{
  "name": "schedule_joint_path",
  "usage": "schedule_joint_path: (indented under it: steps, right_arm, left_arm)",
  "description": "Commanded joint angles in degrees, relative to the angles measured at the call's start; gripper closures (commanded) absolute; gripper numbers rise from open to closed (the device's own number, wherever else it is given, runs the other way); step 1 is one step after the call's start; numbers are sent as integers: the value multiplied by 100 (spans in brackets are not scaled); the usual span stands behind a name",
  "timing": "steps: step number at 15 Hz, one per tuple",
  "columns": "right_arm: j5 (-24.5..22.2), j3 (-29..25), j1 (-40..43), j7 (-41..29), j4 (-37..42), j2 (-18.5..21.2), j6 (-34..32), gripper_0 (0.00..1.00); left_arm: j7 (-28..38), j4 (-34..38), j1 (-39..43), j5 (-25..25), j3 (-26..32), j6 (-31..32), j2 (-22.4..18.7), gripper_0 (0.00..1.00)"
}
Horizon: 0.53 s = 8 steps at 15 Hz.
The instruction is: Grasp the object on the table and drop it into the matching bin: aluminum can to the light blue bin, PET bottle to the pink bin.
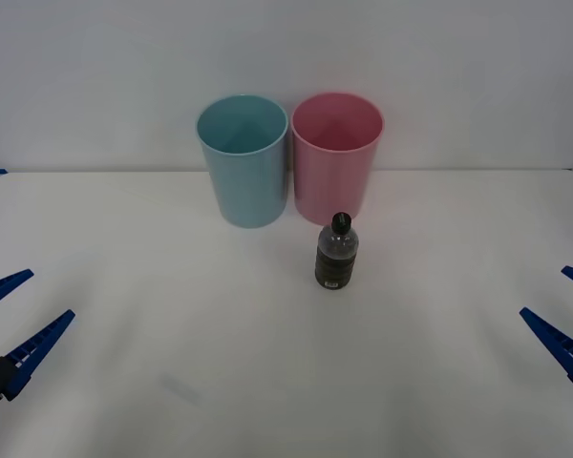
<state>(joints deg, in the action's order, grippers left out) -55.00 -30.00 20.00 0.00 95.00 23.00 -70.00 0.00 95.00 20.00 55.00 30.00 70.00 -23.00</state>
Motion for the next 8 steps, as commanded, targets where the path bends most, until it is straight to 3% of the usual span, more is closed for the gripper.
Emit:
schedule_joint_path:
  steps: [1,2,8]
  right_arm:
    - [0,0,0,0,0,0,0,0]
    - [42,-23,-14,0,-8,-155,-14,0]
    - [130,214,-22,44,89,-138,127,0]
  left_arm:
    - [0,0,0,0,0,0,0,0]
    - [0,0,0,0,0,0,0,0]
    - [0,0,0,0,0,0,0,0]
